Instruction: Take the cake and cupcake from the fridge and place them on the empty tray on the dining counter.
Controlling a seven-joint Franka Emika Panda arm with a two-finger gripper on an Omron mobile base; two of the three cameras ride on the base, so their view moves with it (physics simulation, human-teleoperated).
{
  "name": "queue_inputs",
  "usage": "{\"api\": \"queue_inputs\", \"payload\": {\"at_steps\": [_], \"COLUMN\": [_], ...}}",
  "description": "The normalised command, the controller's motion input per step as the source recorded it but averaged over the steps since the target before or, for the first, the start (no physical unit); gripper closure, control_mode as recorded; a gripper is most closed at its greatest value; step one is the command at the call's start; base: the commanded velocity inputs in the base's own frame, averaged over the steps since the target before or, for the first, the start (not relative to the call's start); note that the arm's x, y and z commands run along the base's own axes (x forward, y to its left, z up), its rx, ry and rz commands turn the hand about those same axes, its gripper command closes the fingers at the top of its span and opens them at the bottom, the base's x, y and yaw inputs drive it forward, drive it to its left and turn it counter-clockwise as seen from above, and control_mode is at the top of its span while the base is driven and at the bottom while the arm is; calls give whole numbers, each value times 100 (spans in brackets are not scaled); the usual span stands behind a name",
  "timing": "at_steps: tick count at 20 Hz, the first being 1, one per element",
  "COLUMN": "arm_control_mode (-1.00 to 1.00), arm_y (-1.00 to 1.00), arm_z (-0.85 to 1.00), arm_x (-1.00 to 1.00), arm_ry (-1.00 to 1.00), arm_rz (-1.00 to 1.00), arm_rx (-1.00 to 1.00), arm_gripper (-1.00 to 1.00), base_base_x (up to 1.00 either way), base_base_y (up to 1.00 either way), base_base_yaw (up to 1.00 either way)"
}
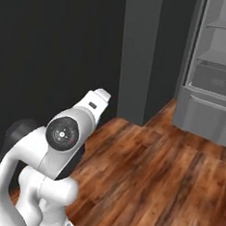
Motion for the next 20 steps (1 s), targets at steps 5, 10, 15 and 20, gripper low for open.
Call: {"api": "queue_inputs", "payload": {"at_steps": [5,10,15,20], "arm_control_mode": [100,100,100,100], "arm_y": [0,0,0,0], "arm_z": [0,0,0,0], "arm_x": [0,0,0,0], "arm_ry": [0,0,0,0], "arm_rz": [0,0,0,0], "arm_rx": [0,0,0,0], "arm_gripper": [-100,-100,-100,-100], "base_base_x": [93,95,99,82], "base_base_y": [-95,-79,-38,-15], "base_base_yaw": [7,0,-11,-21]}}
